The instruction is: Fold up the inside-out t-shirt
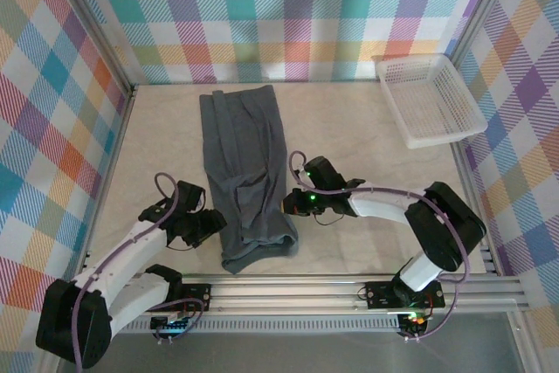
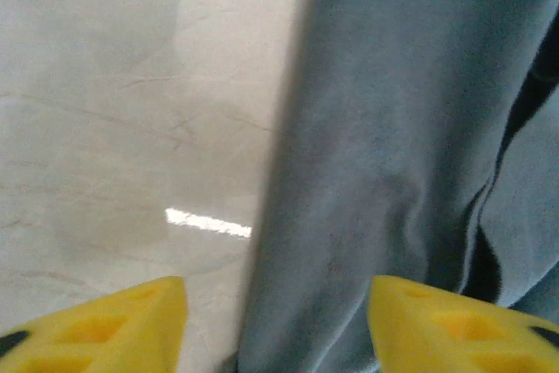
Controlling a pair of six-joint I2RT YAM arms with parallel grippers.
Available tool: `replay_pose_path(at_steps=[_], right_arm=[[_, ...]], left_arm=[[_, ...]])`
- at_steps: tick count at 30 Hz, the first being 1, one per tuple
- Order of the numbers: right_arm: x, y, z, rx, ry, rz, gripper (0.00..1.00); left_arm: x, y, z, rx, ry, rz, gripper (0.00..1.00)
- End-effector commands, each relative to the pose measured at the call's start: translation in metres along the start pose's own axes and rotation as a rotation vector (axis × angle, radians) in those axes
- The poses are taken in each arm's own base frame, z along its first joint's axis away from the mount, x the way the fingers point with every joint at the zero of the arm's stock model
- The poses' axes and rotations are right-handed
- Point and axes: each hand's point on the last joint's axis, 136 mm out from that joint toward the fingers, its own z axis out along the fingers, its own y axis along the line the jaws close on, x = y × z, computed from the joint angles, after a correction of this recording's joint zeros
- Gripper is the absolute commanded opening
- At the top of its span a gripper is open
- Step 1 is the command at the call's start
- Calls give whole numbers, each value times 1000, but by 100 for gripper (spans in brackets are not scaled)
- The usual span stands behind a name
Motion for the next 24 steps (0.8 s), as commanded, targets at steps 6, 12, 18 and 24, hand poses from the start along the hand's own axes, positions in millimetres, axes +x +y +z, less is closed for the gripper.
replay_pose_path(at_steps=[6,12,18,24], right_arm=[[1,3,5,-29,3,21,0],[0,2,5,-18,0,27,0],[2,-2,6,-6,6,41,0],[3,-3,9,-8,15,53,0]], left_arm=[[-6,-24,18,68,1,12,41],[-5,-15,26,27,15,5,52],[-3,-15,28,22,32,13,52],[-3,-27,35,79,53,12,43]])
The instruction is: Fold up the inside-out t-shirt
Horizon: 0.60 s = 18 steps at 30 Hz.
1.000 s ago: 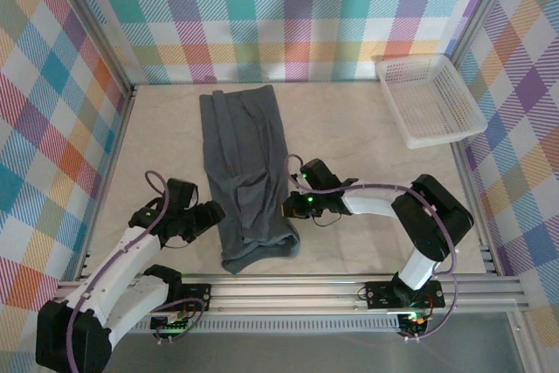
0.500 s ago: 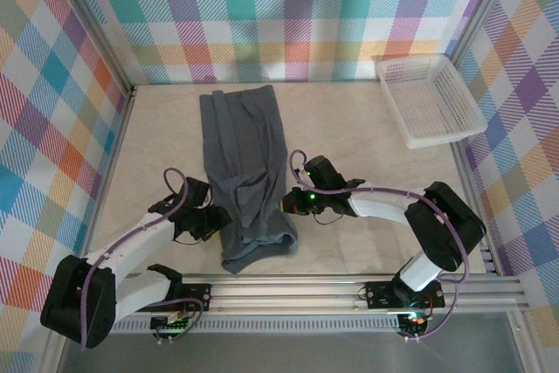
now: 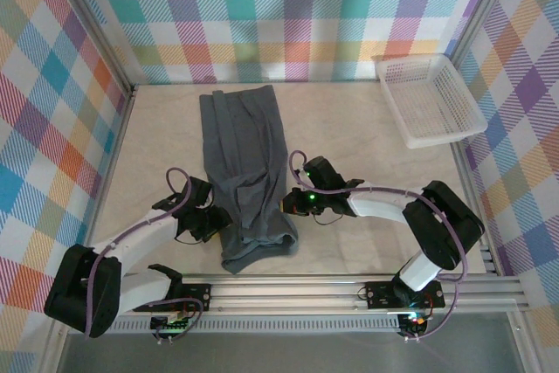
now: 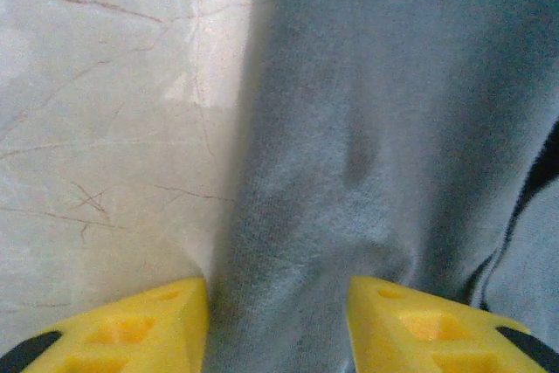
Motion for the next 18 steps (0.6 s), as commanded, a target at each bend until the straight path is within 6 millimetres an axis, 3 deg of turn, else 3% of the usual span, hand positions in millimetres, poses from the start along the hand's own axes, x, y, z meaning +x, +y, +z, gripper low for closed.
replay_pose_path(at_steps=[1,4,8,11,18], right_arm=[[3,-1,4,-8,12,12,0],[3,-1,2,-1,8,12,0],[2,-6,-1,29,-11,17,0],[1,-7,-1,31,-15,18,0],[4,-15,-5,78,-18,26,0]], left_arm=[[3,-18,8,83,26,21,41],[2,-21,8,91,24,26,34],[3,-25,2,114,15,23,10],[3,-34,-2,161,19,24,0],[11,-24,-9,121,23,17,0]])
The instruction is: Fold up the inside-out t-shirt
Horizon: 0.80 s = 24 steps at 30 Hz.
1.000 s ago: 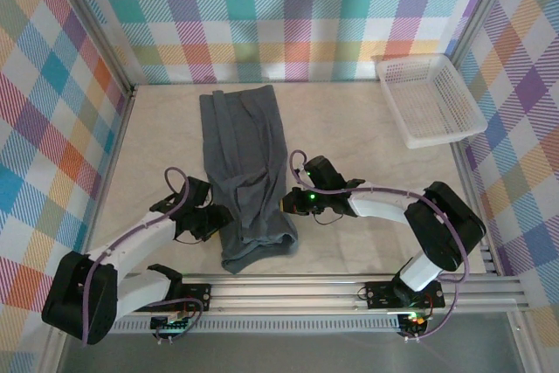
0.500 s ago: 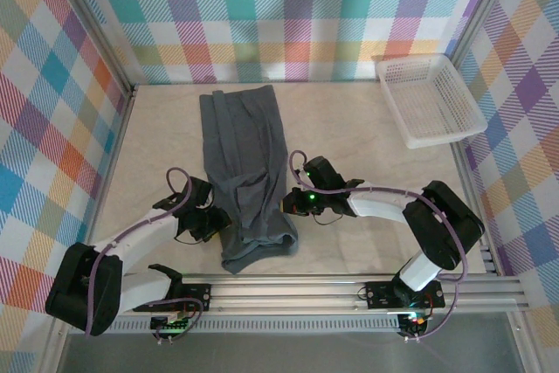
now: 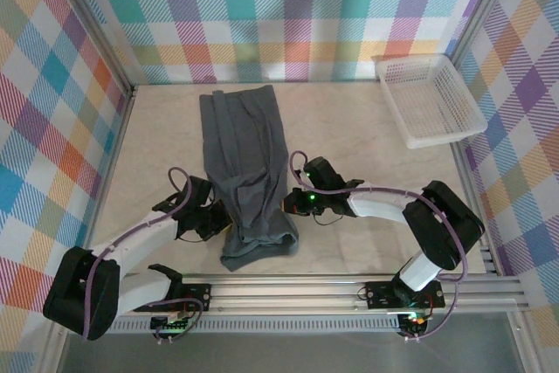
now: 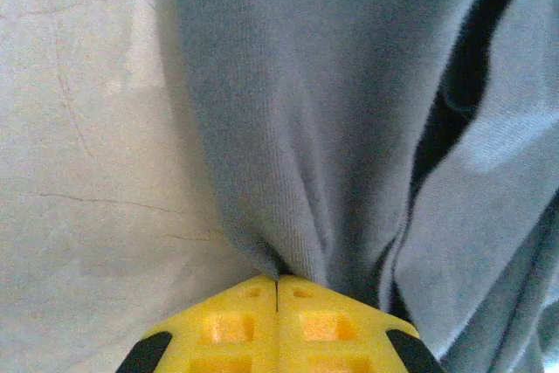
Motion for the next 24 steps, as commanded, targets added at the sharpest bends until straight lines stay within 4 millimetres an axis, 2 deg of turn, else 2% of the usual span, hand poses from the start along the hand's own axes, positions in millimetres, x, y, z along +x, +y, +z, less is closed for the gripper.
replay_pose_path(at_steps=[1,4,7,9,11,13,16,20,24], right_arm=[[9,-10,-7,51,9,4,0],[35,-27,-14,96,75,-15,0],[65,-49,-27,135,116,13,0],[75,-45,-37,116,130,22,0],[70,-28,-48,89,124,-2,0],[53,-10,-59,87,80,-42,0],[9,13,-73,105,-37,-83,0],[-65,38,-76,103,-169,-116,0],[-141,45,-73,111,-283,-112,0]], left_arm=[[14,7,-7,-29,25,3,0],[31,22,-14,-79,43,6,0],[49,25,-22,-70,65,11,0],[58,25,-28,-77,82,24,0],[60,23,-40,-114,81,63,0],[51,20,-56,-153,42,99,0],[19,-8,-83,-127,-84,157,0],[-42,-46,-99,-44,-230,138,0],[-112,-85,-103,37,-322,112,0]])
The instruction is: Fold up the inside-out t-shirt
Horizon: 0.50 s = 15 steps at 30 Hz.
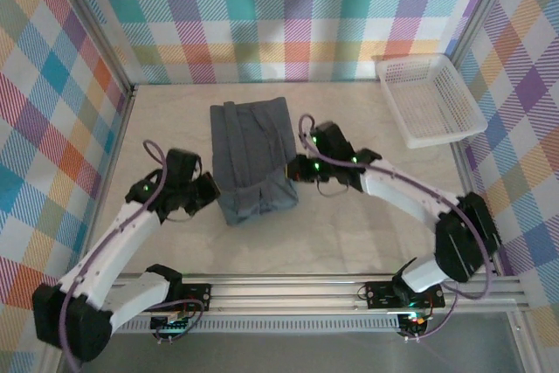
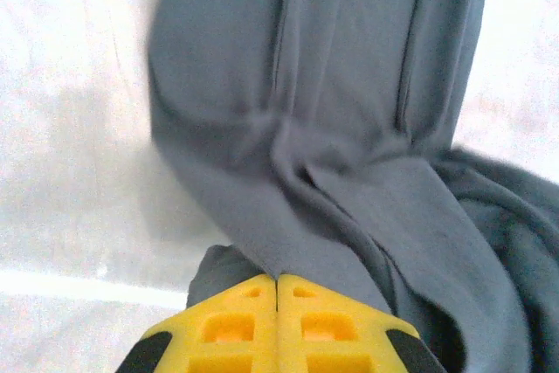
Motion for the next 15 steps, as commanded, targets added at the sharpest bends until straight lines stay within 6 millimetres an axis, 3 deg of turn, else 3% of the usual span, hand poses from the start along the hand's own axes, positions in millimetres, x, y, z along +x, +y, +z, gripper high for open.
replay_pose_path(at_steps=[1,5,9,10,11,12,13,15], right_arm=[[-54,-15,17,50,-92,-24,0],[-117,-22,43,41,-160,-35,0],[-163,-43,72,66,-191,-34,0],[-172,-45,83,46,-185,-46,17],[-179,-47,97,28,-154,-58,41],[-182,-54,106,45,-109,-38,51],[-181,-62,111,63,-73,-16,53],[-181,-71,109,83,-62,11,57]], left_arm=[[-65,-31,10,54,-113,58,0],[-143,-48,35,41,-189,49,0],[-192,-49,85,-13,-167,67,0],[-197,-47,103,-10,-131,61,0],[-200,-46,120,-5,-100,53,19],[-203,-46,132,1,-83,55,47],[-205,-46,138,3,-72,58,59],[-203,-46,138,9,-64,64,66]])
